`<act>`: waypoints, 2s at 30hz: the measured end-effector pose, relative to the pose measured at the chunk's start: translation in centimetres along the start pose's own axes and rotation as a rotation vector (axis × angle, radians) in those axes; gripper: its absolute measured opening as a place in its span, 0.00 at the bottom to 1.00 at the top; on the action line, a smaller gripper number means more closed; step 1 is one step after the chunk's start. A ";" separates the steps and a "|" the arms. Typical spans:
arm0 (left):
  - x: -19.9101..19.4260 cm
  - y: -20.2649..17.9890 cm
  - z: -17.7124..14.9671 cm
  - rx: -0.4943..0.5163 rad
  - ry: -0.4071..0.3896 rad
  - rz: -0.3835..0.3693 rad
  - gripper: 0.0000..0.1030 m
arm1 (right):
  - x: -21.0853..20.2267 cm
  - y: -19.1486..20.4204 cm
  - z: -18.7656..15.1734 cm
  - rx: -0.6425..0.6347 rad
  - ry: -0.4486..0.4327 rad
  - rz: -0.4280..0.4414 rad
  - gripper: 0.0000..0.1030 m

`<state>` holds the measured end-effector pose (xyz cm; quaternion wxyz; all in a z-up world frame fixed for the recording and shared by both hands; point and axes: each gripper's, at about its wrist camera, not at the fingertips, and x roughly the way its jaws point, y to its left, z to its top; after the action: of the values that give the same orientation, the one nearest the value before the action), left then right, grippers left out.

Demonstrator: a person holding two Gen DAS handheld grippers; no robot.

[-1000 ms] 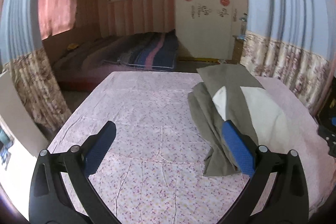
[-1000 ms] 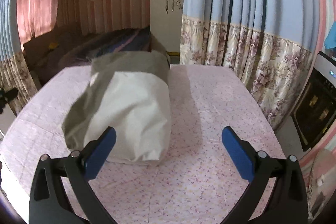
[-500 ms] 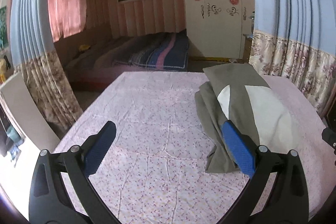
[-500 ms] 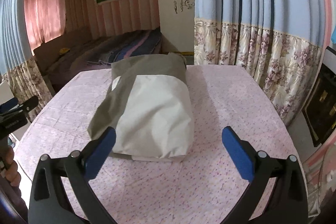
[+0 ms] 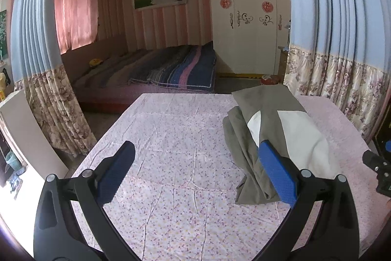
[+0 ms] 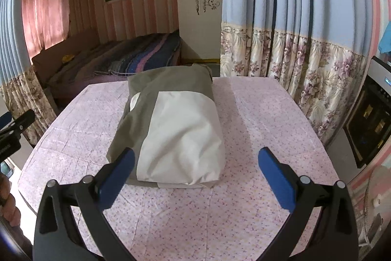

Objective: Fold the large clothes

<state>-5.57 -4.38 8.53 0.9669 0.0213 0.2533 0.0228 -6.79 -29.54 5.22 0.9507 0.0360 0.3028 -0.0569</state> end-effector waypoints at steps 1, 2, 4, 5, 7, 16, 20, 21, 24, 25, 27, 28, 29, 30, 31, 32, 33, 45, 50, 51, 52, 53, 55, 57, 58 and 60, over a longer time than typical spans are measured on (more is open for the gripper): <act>0.0 0.1 0.0 -0.004 0.002 -0.002 0.97 | 0.0 0.2 0.0 -0.006 -0.002 -0.007 0.98; 0.0 0.2 0.0 -0.005 0.003 -0.004 0.97 | 0.0 0.3 -0.1 -0.011 -0.004 -0.015 0.98; 0.1 0.2 0.0 -0.003 0.007 -0.012 0.97 | 0.0 0.7 -0.1 -0.022 -0.008 -0.026 0.98; 0.1 0.3 0.0 -0.004 0.008 -0.015 0.97 | -0.1 0.8 -0.1 -0.023 -0.011 -0.025 0.98; 0.2 0.4 0.1 -0.009 0.011 -0.026 0.97 | -0.2 0.9 0.0 -0.024 -0.019 -0.027 0.98; 0.9 0.1 0.2 -0.010 0.020 -0.050 0.97 | 0.2 1.1 0.2 -0.028 -0.016 -0.048 0.98; 1.2 0.0 0.3 -0.013 0.029 -0.060 0.97 | 0.4 1.1 0.3 -0.024 -0.017 -0.054 0.98; 1.3 0.0 0.3 -0.015 0.030 -0.056 0.97 | 0.5 1.0 0.3 -0.022 -0.017 -0.056 0.98; 1.6 0.0 0.3 -0.018 0.034 -0.055 0.97 | 0.8 1.0 0.4 -0.023 -0.013 -0.064 0.98; 1.8 0.0 0.3 -0.017 0.036 -0.056 0.97 | 0.9 1.0 0.4 -0.023 -0.013 -0.068 0.98; 2.0 -0.1 0.3 -0.013 0.039 -0.056 0.97 | 1.1 1.1 0.4 -0.023 -0.009 -0.075 0.98; 2.1 -0.1 0.3 -0.012 0.039 -0.056 0.97 | 1.3 1.1 0.5 -0.022 -0.008 -0.076 0.98; 2.1 -0.1 0.3 -0.012 0.039 -0.055 0.97 | 1.4 1.1 0.5 -0.021 -0.006 -0.077 0.98; 2.2 -0.2 0.3 -0.010 0.038 -0.055 0.97 | 1.5 1.1 0.5 -0.021 -0.004 -0.077 0.98; 2.3 -0.1 0.3 -0.009 0.038 -0.056 0.97 | 1.6 1.1 0.5 -0.020 -0.004 -0.078 0.98; 2.4 -0.1 0.3 -0.008 0.039 -0.056 0.97 | 1.6 1.1 0.5 -0.020 -0.004 -0.080 0.98; 2.5 -0.1 0.4 -0.008 0.039 -0.056 0.97 | 1.6 1.1 0.5 -0.021 -0.004 -0.080 0.98; 2.6 -0.2 0.4 -0.004 0.041 -0.057 0.97 | 2.1 1.1 0.5 -0.011 0.003 -0.097 0.98; 3.1 -0.1 0.6 0.002 0.038 -0.057 0.97 | 2.1 1.2 0.5 -0.009 0.002 -0.097 0.98; 3.0 -0.1 0.6 0.001 0.036 -0.056 0.97 | 2.2 1.2 0.4 -0.009 0.002 -0.096 0.98; 3.1 0.0 0.6 0.004 0.030 -0.051 0.97 | 2.2 1.2 0.4 -0.009 0.003 -0.096 0.98; 3.1 0.0 0.6 0.008 0.027 -0.049 0.97 | 2.2 1.2 0.4 -0.010 0.003 -0.097 0.98; 3.2 0.0 0.6 0.020 0.023 -0.053 0.97 | 2.3 1.2 0.4 -0.009 0.006 -0.098 0.98; 3.0 0.0 0.6 0.023 0.015 -0.059 0.97 | 2.5 1.2 0.3 -0.008 0.010 -0.100 0.98; 2.8 0.0 0.6 0.028 0.006 -0.056 0.97 | 2.6 1.3 0.2 -0.007 0.011 -0.100 0.98; 2.6 0.2 0.7 0.027 0.000 -0.053 0.97 | 2.6 1.2 0.2 -0.005 0.011 -0.100 0.98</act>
<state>-2.94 -4.08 7.82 0.9668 0.0275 0.2538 -0.0060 -4.38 -28.55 3.90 0.9450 0.0188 0.3096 -0.1035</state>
